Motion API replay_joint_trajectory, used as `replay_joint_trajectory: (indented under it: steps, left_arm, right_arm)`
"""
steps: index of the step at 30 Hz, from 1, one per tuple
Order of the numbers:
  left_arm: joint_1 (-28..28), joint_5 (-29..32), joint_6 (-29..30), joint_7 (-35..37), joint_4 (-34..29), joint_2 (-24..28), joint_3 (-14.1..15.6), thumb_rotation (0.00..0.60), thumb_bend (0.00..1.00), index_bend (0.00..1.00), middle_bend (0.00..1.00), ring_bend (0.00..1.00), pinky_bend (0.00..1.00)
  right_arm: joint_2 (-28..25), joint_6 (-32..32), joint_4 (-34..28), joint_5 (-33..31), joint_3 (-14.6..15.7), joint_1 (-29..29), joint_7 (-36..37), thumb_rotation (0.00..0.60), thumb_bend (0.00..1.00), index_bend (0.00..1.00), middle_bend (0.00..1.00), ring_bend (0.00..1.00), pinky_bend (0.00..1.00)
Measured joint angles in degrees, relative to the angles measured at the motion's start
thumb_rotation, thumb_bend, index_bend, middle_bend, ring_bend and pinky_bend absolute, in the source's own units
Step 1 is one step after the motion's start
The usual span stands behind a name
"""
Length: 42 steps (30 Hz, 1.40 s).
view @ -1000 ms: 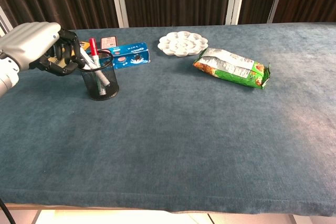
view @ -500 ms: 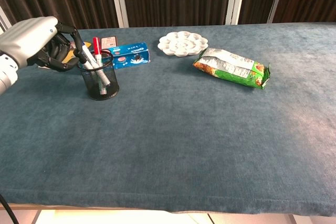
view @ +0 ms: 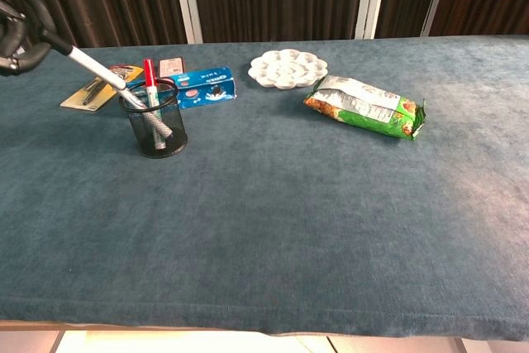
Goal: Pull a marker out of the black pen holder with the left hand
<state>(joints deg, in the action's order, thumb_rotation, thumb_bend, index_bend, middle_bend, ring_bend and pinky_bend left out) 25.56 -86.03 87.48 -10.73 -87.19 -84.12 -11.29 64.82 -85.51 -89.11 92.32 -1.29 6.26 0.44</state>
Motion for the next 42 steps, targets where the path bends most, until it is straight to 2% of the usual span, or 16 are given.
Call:
replay_joint_trajectory:
  steps: [5, 9, 12, 18, 26, 28, 29, 30, 33, 35, 37, 42]
  left_arm:
    - [-0.82, -5.29, 3.57, 3.41, -2.94, 0.96, 0.36, 0.600, 0.45, 0.77, 0.79, 0.69, 0.57]
    - [1.30, -6.53, 1.32, 4.09, -2.31, -1.23, 0.37, 0.600, 0.46, 0.76, 0.79, 0.68, 0.57]
    - [4.24, -6.60, -1.82, 3.53, 0.15, -4.73, -0.26, 0.600, 0.45, 0.76, 0.79, 0.68, 0.57]
    - [10.37, -5.12, -6.83, 2.86, 10.22, -13.04, -3.09, 0.600, 0.45, 0.77, 0.79, 0.66, 0.56]
    - [16.83, -0.78, -10.21, 3.72, 27.91, -24.11, -7.18, 0.600, 0.45, 0.75, 0.77, 0.59, 0.52]
    - [17.98, 0.34, -11.10, 3.90, 31.06, -25.98, -7.54, 0.600, 0.43, 0.65, 0.71, 0.51, 0.45]
    - [18.29, 0.85, -11.68, 3.88, 31.85, -26.46, -7.55, 0.600, 0.41, 0.56, 0.64, 0.44, 0.40]
    - [18.44, 1.37, -12.34, 3.77, 32.19, -26.70, -7.50, 0.600, 0.39, 0.41, 0.51, 0.32, 0.32]
    - [18.44, 3.18, -14.53, 2.31, 31.08, -26.55, -7.21, 0.600, 0.34, 0.13, 0.22, 0.07, 0.18]
    - [18.19, 4.57, -15.89, 0.67, 29.00, -25.88, -7.03, 0.600, 0.33, 0.04, 0.12, 0.02, 0.13]
    - [17.72, 5.85, -16.87, -0.92, 26.27, -24.80, -6.85, 0.600, 0.32, 0.00, 0.04, 0.00, 0.09]
    - [15.82, 7.83, -17.67, -4.62, 17.82, -20.82, -5.93, 0.600, 0.30, 0.00, 0.00, 0.00, 0.04]
  right_arm:
    - [0.05, 0.08, -0.01, 0.00, -0.02, 0.06, -0.13, 0.441, 0.24, 0.39, 0.28, 0.05, 0.16]
    - [0.03, 0.10, -0.05, -0.05, -0.03, 0.07, -0.21, 0.446, 0.24, 0.39, 0.28, 0.05, 0.16]
    - [0.02, 0.10, -0.03, -0.08, -0.04, 0.06, -0.14, 0.445, 0.24, 0.39, 0.28, 0.05, 0.16]
    - [0.02, -0.07, 0.14, -0.12, 0.00, -0.07, 0.09, 0.446, 0.24, 0.39, 0.28, 0.05, 0.16]
    - [0.02, -0.11, 0.21, -0.19, 0.00, -0.14, 0.06, 0.447, 0.24, 0.39, 0.28, 0.05, 0.16]
    - [0.03, -0.11, 0.17, -0.18, -0.01, -0.13, 0.01, 0.447, 0.24, 0.39, 0.28, 0.05, 0.16]
    - [0.03, -0.10, 0.15, -0.19, -0.01, -0.13, -0.02, 0.444, 0.24, 0.39, 0.28, 0.05, 0.16]
    - [0.03, -0.08, 0.13, -0.20, -0.02, -0.12, -0.07, 0.446, 0.24, 0.39, 0.28, 0.05, 0.16]
    - [0.01, -0.04, 0.07, -0.25, -0.03, -0.12, -0.15, 0.443, 0.24, 0.39, 0.28, 0.05, 0.16]
    - [0.00, -0.05, 0.07, -0.24, -0.03, -0.13, -0.12, 0.447, 0.24, 0.39, 0.28, 0.05, 0.16]
    - [-0.01, -0.05, 0.06, -0.24, -0.03, -0.12, -0.09, 0.448, 0.24, 0.39, 0.28, 0.05, 0.16]
    - [0.01, -0.01, 0.02, -0.29, -0.04, -0.12, -0.16, 0.444, 0.24, 0.39, 0.28, 0.05, 0.16]
